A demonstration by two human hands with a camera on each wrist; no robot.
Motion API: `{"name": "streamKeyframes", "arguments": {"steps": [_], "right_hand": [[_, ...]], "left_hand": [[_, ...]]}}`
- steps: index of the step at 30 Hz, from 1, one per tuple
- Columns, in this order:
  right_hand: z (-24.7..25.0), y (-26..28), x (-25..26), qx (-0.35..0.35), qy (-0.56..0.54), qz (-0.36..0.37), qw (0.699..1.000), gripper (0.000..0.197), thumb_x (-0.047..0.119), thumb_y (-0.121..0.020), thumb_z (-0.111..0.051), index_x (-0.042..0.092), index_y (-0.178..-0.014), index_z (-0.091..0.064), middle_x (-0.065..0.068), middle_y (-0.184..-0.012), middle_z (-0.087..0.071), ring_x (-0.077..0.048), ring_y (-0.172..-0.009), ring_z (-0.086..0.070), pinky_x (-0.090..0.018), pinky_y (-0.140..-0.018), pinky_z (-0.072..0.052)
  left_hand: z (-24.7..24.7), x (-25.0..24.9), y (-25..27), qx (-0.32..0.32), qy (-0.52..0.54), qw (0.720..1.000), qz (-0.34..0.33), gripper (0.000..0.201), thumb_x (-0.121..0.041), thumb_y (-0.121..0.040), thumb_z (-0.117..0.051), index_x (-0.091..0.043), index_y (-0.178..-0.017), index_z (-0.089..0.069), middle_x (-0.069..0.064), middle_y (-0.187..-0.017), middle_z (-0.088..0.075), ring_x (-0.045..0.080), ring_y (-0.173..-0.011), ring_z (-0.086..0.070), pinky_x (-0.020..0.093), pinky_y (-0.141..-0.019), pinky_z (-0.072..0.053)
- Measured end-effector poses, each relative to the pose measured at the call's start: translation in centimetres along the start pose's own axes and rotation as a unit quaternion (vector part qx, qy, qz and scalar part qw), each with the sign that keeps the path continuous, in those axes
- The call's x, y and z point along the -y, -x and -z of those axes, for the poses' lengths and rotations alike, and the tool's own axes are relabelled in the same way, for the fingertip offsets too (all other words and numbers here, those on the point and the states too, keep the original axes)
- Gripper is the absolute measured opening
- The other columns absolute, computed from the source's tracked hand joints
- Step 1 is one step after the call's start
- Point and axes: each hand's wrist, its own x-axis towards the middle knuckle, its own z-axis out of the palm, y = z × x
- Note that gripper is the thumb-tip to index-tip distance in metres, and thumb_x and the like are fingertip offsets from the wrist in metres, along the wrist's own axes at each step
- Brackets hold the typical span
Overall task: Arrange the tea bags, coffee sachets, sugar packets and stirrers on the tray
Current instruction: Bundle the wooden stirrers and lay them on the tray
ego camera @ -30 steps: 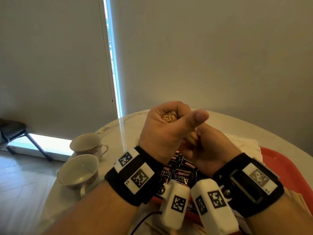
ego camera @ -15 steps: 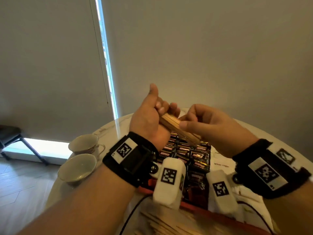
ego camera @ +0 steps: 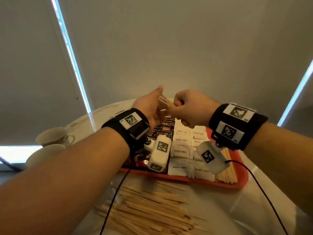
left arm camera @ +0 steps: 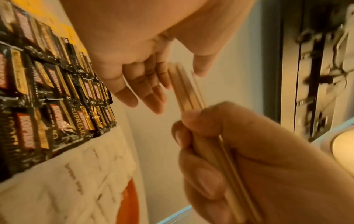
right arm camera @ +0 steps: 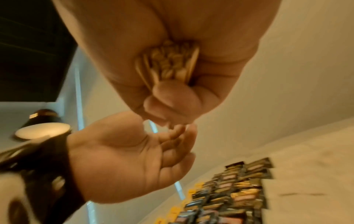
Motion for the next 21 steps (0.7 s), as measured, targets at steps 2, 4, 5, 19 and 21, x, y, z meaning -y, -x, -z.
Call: {"name": "streamKeyframes", "arguments": {"steps": [2, 4, 5, 19, 21], "right_hand": [[1.3, 0.1, -1.8, -0.016, -0.002, -0.075, 0.997, 0.011, 0.017, -0.093, -0.067, 0.006, -0.092, -0.066, -0.010, -0.074, -0.069, -0.017, -0.055, -0.060, -0.027, -0.048, -0.051], [2.6, 0.1, -3.8, -0.033, 0.038, -0.141, 0.989, 0.015, 0.017, -0.093, -0.066, 0.003, -0.092, -0.070, -0.010, -0.074, -0.071, -0.020, -0.056, -0.061, -0.025, -0.047, -0.050], [3.1, 0.1, -4.9, -0.037, 0.068, -0.169, 0.983, 0.016, 0.018, -0.093, -0.066, 0.003, -0.089, -0.071, -0.010, -0.073, -0.071, -0.021, -0.057, -0.062, -0.026, -0.048, -0.051], [2.7, -2.3, -12.8, 0.016, 0.165, -0.331, 0.929, 0.018, 0.025, -0.092, -0.072, 0.009, -0.098, -0.065, -0.011, -0.095, -0.070, -0.026, -0.084, -0.069, -0.038, -0.078, -0.058], [2.7, -2.6, -12.8, 0.045, 0.177, -0.335, 0.924, 0.021, 0.026, -0.089, -0.076, 0.011, -0.098, -0.065, -0.006, -0.093, -0.069, -0.021, -0.081, -0.067, -0.034, -0.082, -0.057]], "left_hand": [[-1.2, 0.1, 0.0, 0.014, -0.069, 0.997, 0.004, 0.051, -0.055, -0.097, -0.064, -0.010, -0.122, -0.063, 0.009, -0.105, -0.075, 0.025, -0.090, -0.075, 0.039, -0.074, -0.062], [-2.4, 0.2, -0.2, 0.026, -0.153, 0.988, 0.004, 0.048, -0.047, -0.099, -0.065, -0.008, -0.128, -0.060, 0.011, -0.112, -0.071, 0.025, -0.092, -0.073, 0.042, -0.086, -0.061], [-3.1, 0.4, -0.3, 0.035, -0.197, 0.980, 0.001, 0.045, -0.041, -0.100, -0.066, -0.008, -0.130, -0.060, 0.011, -0.113, -0.070, 0.024, -0.091, -0.072, 0.041, -0.088, -0.060], [-11.9, 2.7, -0.1, 0.193, -0.654, 0.727, -0.081, 0.030, -0.025, -0.101, -0.067, -0.009, -0.126, -0.070, 0.006, -0.119, -0.074, 0.020, -0.104, -0.075, 0.029, -0.078, -0.060], [-12.4, 3.1, -0.6, 0.185, -0.667, 0.717, -0.086, 0.033, -0.025, -0.101, -0.067, -0.008, -0.130, -0.068, 0.008, -0.120, -0.074, 0.019, -0.106, -0.074, 0.032, -0.084, -0.061]]}}
